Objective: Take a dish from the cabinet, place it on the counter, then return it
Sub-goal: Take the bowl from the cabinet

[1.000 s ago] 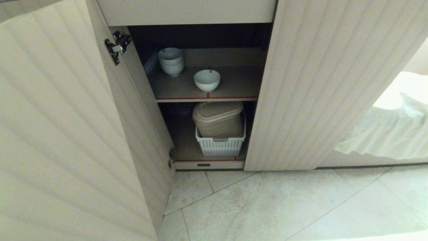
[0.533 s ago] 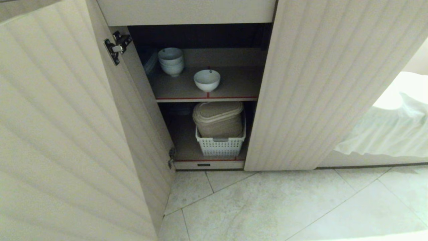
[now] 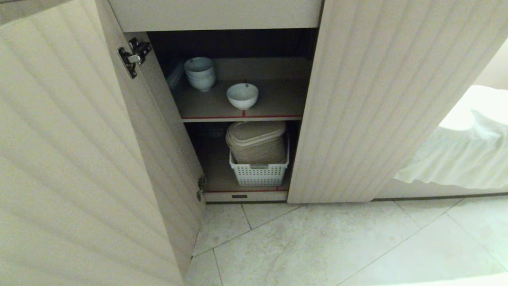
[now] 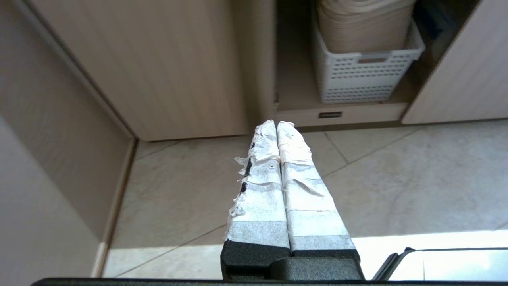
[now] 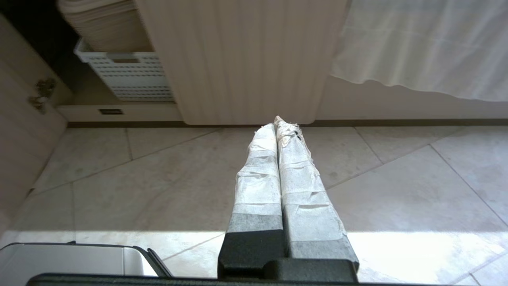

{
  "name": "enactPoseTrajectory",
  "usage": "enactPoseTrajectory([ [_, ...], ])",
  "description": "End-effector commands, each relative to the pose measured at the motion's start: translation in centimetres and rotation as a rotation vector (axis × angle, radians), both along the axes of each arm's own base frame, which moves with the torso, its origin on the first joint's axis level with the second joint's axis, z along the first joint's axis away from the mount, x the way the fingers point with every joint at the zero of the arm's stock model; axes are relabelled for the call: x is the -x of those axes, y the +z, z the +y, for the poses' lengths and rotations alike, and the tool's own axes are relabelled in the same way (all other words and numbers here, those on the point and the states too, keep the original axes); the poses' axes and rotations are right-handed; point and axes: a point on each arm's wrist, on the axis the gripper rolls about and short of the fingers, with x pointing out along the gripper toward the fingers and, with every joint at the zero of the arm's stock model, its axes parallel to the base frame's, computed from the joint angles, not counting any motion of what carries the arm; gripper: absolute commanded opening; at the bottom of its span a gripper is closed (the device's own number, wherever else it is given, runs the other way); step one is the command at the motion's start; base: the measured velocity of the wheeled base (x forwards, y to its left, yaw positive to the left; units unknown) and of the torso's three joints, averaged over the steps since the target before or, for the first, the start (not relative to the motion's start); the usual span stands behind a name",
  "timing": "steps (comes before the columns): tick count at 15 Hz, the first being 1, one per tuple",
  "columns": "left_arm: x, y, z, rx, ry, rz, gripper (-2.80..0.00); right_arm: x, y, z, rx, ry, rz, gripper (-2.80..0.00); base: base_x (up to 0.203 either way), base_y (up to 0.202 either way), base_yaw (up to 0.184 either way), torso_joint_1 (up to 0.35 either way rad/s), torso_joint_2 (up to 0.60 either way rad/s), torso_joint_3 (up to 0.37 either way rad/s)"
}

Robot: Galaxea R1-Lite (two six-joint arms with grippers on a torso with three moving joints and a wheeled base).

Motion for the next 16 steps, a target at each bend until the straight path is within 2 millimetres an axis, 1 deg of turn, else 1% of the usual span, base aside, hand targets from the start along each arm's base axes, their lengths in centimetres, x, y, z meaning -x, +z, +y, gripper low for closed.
enactPoseTrajectory([
  [1, 0.0, 0.0, 0.0, -0.001, 0.001, 0.0, -2.8, 0.0, 0.0, 0.0, 0.0, 0.0, 0.0, -2.8, 0.002, -0.105, -0.007, 0.002, 0.0, 0.006],
  [16, 0.0, -0.01, 0.0, -0.001, 0.001, 0.0, -2.8, 0.0, 0.0, 0.0, 0.0, 0.001, 0.0, -2.8, 0.0, -0.193, 0.0, 0.002, 0.0, 0.002],
])
